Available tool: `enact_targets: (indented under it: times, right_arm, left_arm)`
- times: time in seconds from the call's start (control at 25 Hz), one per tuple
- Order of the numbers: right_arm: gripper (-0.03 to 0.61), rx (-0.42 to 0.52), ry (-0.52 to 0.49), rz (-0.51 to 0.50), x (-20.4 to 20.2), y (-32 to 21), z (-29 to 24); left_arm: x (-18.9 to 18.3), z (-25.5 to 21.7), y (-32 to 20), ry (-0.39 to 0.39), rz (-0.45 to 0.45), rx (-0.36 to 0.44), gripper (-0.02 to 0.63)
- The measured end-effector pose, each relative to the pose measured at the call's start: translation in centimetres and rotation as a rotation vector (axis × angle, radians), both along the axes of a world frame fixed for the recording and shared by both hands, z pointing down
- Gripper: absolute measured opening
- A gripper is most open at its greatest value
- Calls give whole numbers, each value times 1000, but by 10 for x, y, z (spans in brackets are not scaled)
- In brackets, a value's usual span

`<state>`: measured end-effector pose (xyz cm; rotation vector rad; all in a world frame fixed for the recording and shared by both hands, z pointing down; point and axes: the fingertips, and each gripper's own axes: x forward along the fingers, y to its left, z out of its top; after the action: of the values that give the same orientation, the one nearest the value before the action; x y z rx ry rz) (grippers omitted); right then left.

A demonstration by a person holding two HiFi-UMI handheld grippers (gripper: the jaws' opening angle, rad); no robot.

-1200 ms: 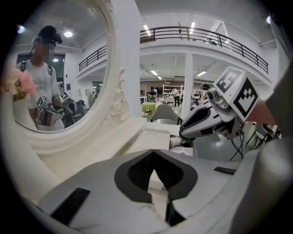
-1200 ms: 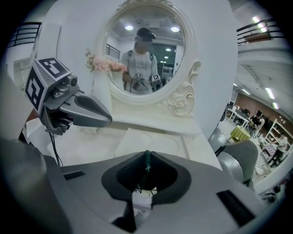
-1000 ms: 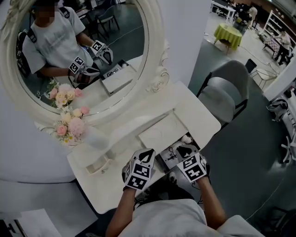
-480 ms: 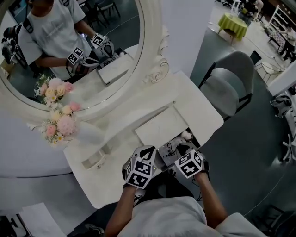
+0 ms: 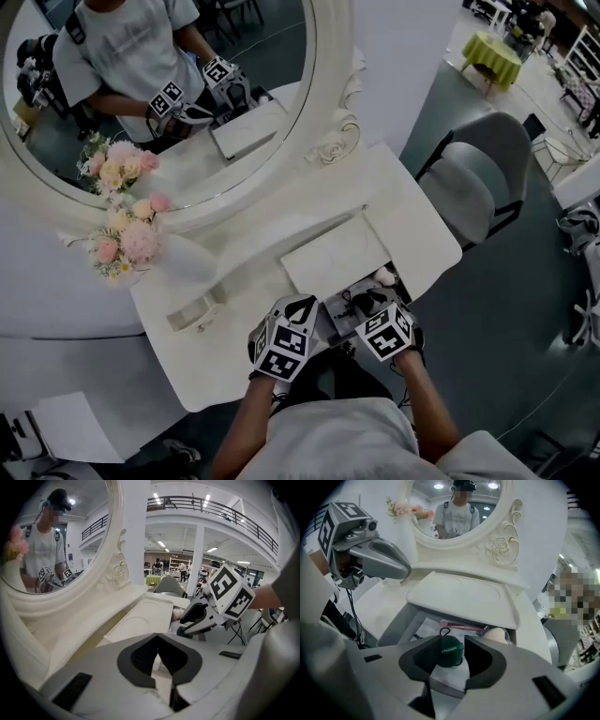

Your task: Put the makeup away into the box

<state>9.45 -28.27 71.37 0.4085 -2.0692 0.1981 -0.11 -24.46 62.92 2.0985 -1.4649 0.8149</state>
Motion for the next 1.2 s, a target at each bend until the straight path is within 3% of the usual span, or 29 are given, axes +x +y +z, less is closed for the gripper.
enact_targets:
  times: [0.44, 0.6, 0.72, 0.84, 1.2]
  right_arm:
    - [160, 47, -18, 34, -5, -9, -17]
    - [155, 69, -82, 68, -17, -19, -37]
    - [57, 133, -131, 55, -31, -26, -61]
    - [6, 183, -183, 30, -53, -33, -85]
    - [3, 221, -306, -122, -125, -16, -144]
  left_arm:
    - [-17, 0, 8, -7, -58, 0, 12]
    - [-35, -9, 13, -23, -107, 13, 12]
    - [-51, -20, 18, -37, -153, 33, 12]
    - [-71, -31, 25, -49, -212, 59, 12]
    - [-127, -71, 60, -73, -412, 153, 12]
